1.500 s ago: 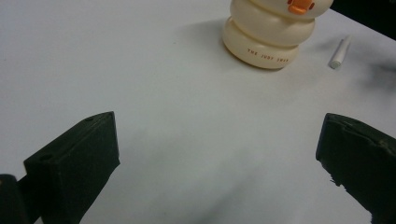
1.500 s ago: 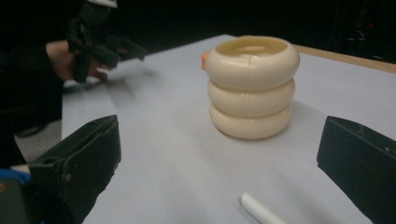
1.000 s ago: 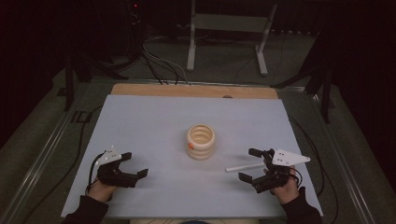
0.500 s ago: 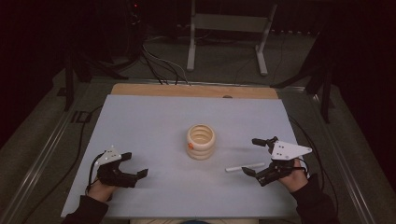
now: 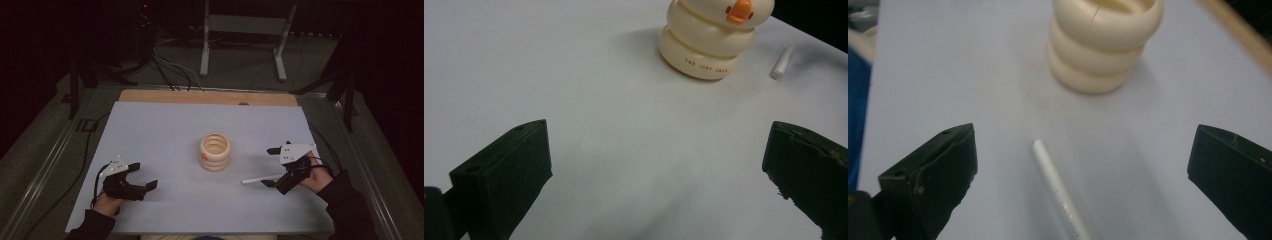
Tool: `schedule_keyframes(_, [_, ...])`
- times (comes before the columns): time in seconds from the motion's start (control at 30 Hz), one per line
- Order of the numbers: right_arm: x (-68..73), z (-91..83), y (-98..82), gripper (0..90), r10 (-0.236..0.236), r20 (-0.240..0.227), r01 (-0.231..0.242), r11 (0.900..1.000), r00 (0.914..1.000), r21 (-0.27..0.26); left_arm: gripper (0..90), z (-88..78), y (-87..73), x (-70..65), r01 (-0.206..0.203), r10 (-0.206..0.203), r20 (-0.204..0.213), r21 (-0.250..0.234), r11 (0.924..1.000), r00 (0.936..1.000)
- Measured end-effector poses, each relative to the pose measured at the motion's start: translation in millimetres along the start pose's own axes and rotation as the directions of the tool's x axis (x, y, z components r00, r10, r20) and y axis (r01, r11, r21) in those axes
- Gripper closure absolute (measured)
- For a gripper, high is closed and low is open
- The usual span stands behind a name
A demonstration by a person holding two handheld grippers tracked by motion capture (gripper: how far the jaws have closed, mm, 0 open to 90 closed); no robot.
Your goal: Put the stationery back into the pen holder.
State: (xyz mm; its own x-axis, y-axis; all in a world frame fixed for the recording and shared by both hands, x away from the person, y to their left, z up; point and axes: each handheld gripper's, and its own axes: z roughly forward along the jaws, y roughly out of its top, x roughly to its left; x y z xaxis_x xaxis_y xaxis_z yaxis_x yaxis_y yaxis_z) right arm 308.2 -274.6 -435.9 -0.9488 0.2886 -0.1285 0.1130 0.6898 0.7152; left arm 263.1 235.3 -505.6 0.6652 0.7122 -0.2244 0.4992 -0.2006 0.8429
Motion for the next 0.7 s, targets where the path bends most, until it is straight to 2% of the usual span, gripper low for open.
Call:
schedule_keyframes(0.07, [-1.9, 3.3, 0.2, 0.0, -0.015, 0.000, 0.015, 0.999, 0.9999, 0.039, 0.0, 0.5, 0.1, -0.3, 0.001, -0.001, 0.001, 0.000, 1.0000, 1.0000])
schedule_keyframes(0.1, [-1.9, 3.3, 0.2, 0.0, -0.015, 0.000, 0.015, 0.999, 0.9999, 0.039, 0.0, 0.5, 0.1, -0.3, 0.001, -0.001, 0.001, 0.000, 1.0000, 1.0000])
schedule_keyframes(0.13, [-4.5, 7.4, 0.5, 0.0, -0.020, -0.009, 0.021, 0.996, 0.9998, 0.082, 0.0, 0.9, 0.0, -0.9, -0.005, 0.005, 0.000, 0.002, 1.0000, 1.0000])
schedule_keyframes(0.17, [-5.4, 8.9, 0.5, 0.0, -0.019, -0.010, 0.020, 0.995, 0.9998, 0.093, 0.0, 1.0, -0.1, -1.1, -0.007, 0.007, 0.000, 0.004, 1.0000, 1.0000])
schedule_keyframes(0.2, [-7.2, 11.1, 0.7, 9.0, -0.003, -0.046, 0.009, 0.994, 0.9989, 0.112, 0.0, 1.0, -0.1, -1.3, -0.009, 0.009, 0.000, 0.007, 0.9999, 1.0000])
schedule_keyframes(0.23, [-7.2, 11.1, 0.7, 9.0, -0.003, -0.046, 0.009, 0.994, 0.9989, 0.112, 0.0, 1.0, -0.1, -1.3, -0.009, 0.009, 0.000, 0.007, 0.9999, 1.0000])
schedule_keyframes(0.27, [-9.7, 16.6, -0.3, 9.0, -0.007, -0.064, 0.016, 0.989, 0.9979, 0.147, 0.0, 1.3, 0.0, -1.6, -0.012, 0.012, 0.001, 0.008, 0.9999, 0.9999])
schedule_keyframes(0.33, [-10.5, 22.5, -1.3, 13.1, -0.009, -0.070, 0.021, 0.985, 0.9975, 0.171, 0.0, 1.3, 0.0, -1.7, -0.013, 0.013, 0.001, 0.008, 0.9999, 0.9999])
schedule_keyframes(0.4, [-9.9, 28.5, -1.7, 12.6, -0.028, -0.062, 0.040, 0.978, 0.9977, 0.206, 0.0, 1.3, -0.1, -1.8, -0.013, 0.013, 0.002, 0.007, 0.9999, 0.9999])
schedule_keyframes(0.47, [-9.8, 34.8, -2.1, 14.7, -0.025, -0.083, 0.045, 0.969, 0.9962, 0.241, 0.0, 1.4, -0.1, -1.8, -0.013, 0.013, 0.001, 0.008, 0.9999, 0.9999])
schedule_keyframes(0.53, [-9.3, 41.5, -2.8, 15.1, -0.034, -0.099, 0.061, 0.957, 0.9945, 0.284, 0.0, 1.3, -0.2, -1.8, -0.011, 0.011, 0.002, 0.006, 0.9999, 0.9999])
schedule_keyframes(0.57, [-9.3, 41.5, -2.8, 15.1, -0.034, -0.099, 0.061, 0.957, 0.9945, 0.284, 0.0, 1.3, -0.2, -1.8, -0.011, 0.011, 0.002, 0.006, 0.9999, 0.9999])
schedule_keyframes(0.6, [-9.1, 48.2, -3.4, 16.8, -0.042, -0.123, 0.080, 0.943, 0.9916, 0.324, 0.0, 1.1, -0.3, -1.8, -0.011, 0.011, 0.001, 0.006, 0.9999, 0.9999])
schedule_keyframes(0.67, [-9.9, 52.8, -3.2, 17.0, -0.022, -0.146, 0.073, 0.935, 0.9890, 0.348, 0.0, 1.3, -0.3, -1.9, -0.011, 0.011, 0.000, 0.008, 0.9999, 0.9999])
schedule_keyframes(0.7, [-8.6, 54.7, -3.1, 19.4, -0.030, -0.140, 0.078, 0.931, 0.9897, 0.356, 0.0, 1.5, -0.3, -2.0, -0.011, 0.011, 0.001, 0.008, 0.9999, 0.9999])
